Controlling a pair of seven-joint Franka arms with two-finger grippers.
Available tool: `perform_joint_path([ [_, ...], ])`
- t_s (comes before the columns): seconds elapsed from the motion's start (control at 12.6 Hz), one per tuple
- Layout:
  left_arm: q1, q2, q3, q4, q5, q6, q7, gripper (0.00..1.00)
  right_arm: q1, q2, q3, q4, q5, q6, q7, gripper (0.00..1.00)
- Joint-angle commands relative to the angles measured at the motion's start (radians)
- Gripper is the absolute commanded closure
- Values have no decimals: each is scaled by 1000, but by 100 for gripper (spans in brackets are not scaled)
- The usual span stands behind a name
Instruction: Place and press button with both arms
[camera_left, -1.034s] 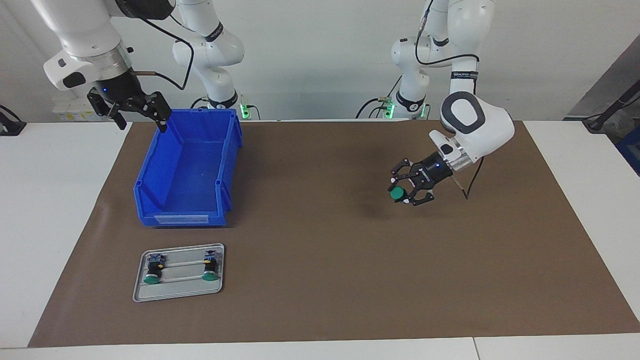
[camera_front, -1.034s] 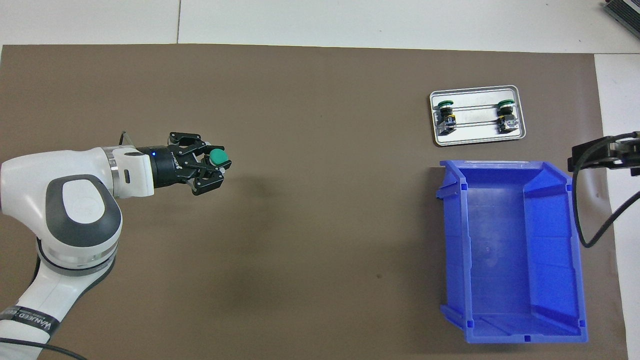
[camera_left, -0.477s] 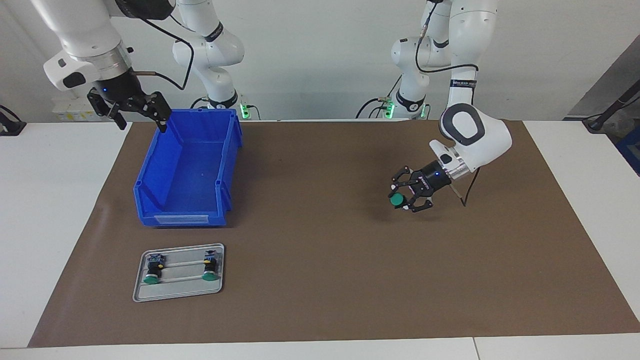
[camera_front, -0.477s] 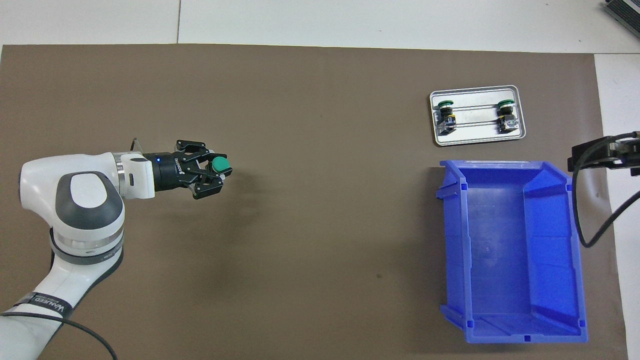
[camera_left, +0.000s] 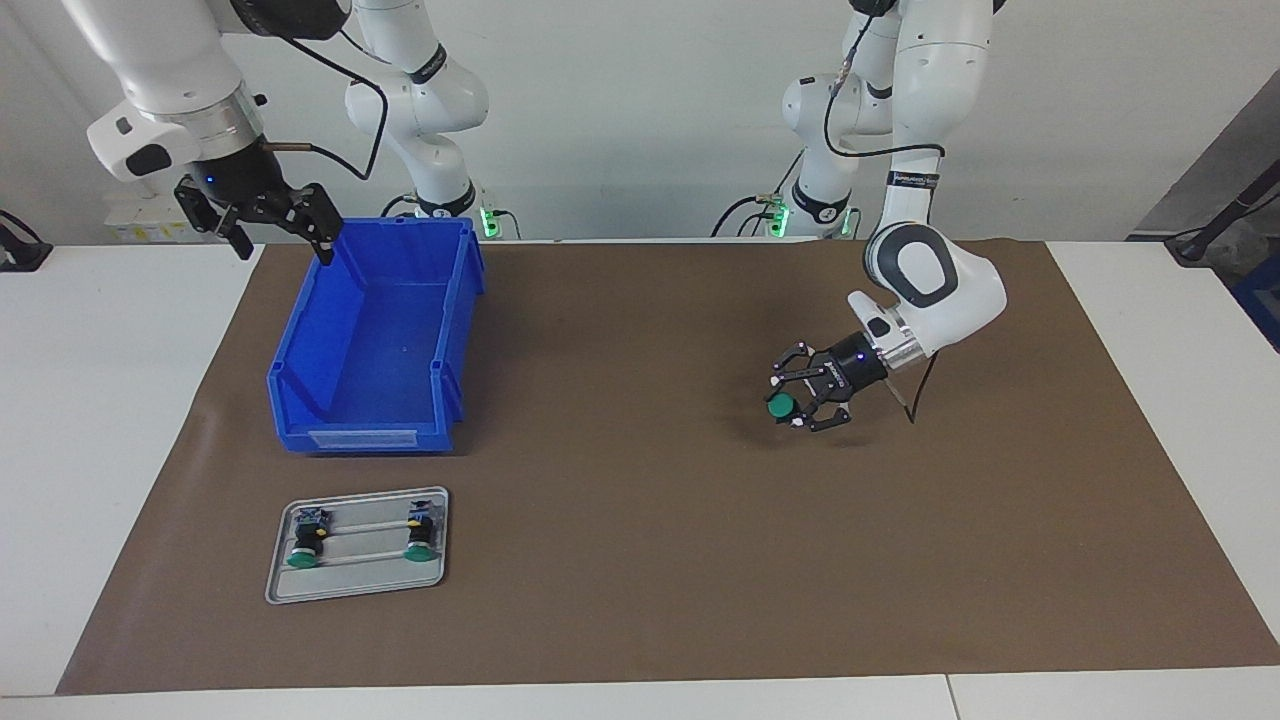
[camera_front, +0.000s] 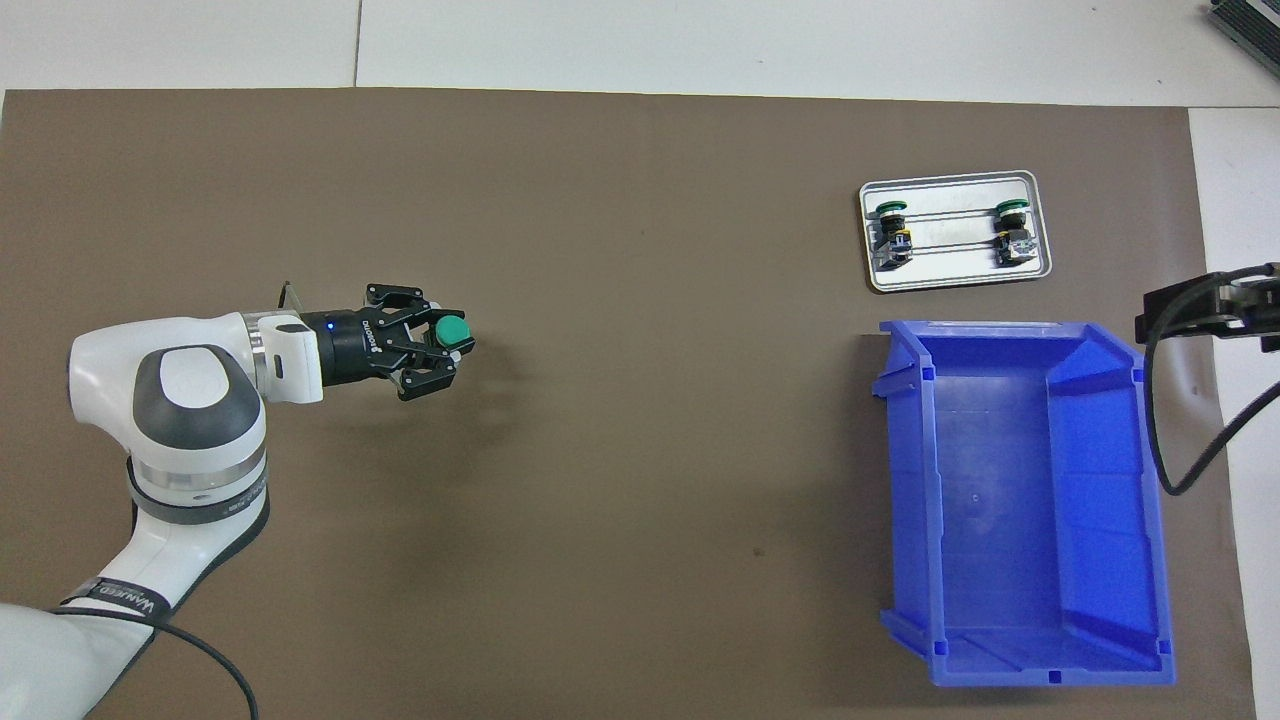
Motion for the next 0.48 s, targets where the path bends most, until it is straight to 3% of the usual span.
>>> perform_joint_path([
  [0.0, -23, -1, 7, -41, -75, -15, 116, 100, -3, -19, -4, -22, 18, 3, -22, 0],
  [0.4, -34, 13, 7, -112, -217, -96, 270, 100, -3, -19, -4, -22, 18, 3, -22, 0],
])
